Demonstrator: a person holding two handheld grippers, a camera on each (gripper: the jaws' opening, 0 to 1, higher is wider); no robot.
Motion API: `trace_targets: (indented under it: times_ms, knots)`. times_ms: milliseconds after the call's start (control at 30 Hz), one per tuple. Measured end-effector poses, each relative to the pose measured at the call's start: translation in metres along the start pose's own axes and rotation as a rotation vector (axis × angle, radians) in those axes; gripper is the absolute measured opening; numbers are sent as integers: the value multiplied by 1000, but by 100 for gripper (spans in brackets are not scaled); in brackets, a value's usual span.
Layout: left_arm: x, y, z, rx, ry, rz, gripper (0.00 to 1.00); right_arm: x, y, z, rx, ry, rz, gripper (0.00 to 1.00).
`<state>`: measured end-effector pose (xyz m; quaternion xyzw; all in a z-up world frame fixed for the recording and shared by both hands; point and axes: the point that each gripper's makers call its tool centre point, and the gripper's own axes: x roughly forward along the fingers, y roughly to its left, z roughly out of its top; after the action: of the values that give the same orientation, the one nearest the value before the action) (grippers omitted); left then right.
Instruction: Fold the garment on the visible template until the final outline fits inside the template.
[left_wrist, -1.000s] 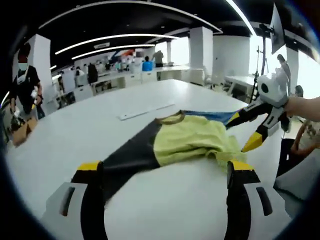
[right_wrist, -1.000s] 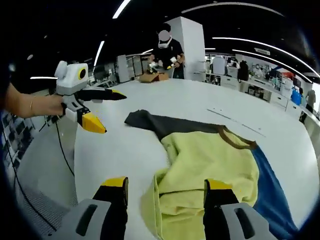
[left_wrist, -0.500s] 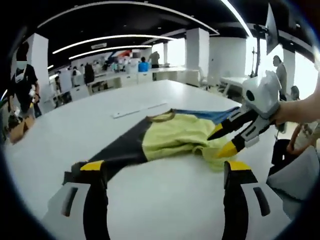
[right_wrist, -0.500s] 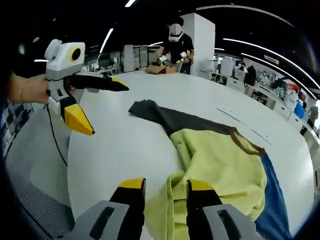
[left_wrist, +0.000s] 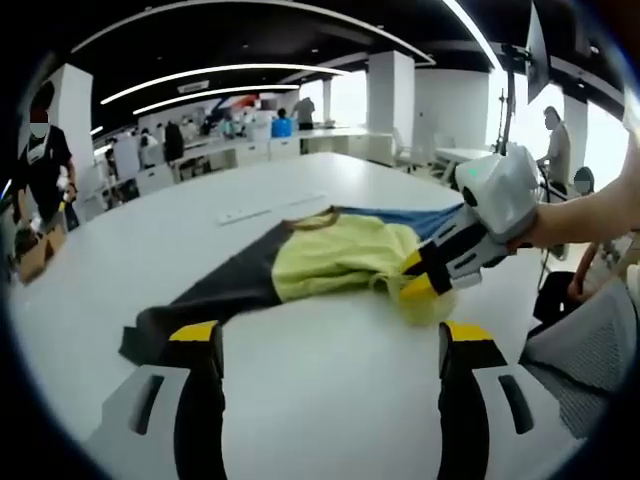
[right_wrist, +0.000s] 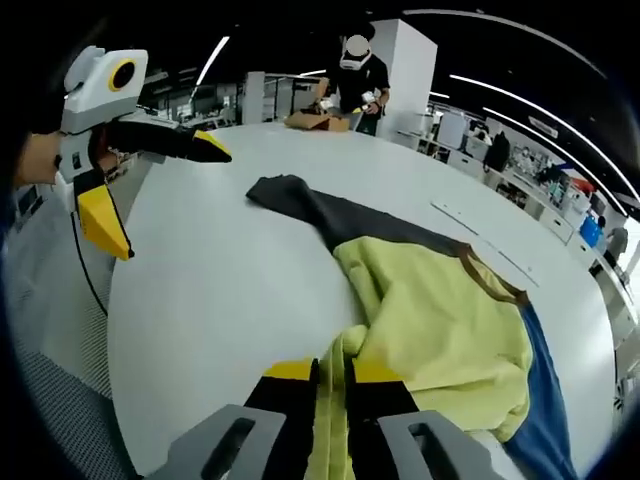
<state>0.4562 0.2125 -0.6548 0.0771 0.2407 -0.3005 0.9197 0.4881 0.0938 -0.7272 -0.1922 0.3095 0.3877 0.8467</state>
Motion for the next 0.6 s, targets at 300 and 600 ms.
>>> trace_targets:
  times_ms: [300, 600]
  knots:
    - [2, -5, -10, -21, 15, -16, 83, -12, -3, 7, 80, -16, 32, 0]
    - [5, -11, -12, -24, 17, -32, 81, -40, -15, 31, 71, -74, 32, 0]
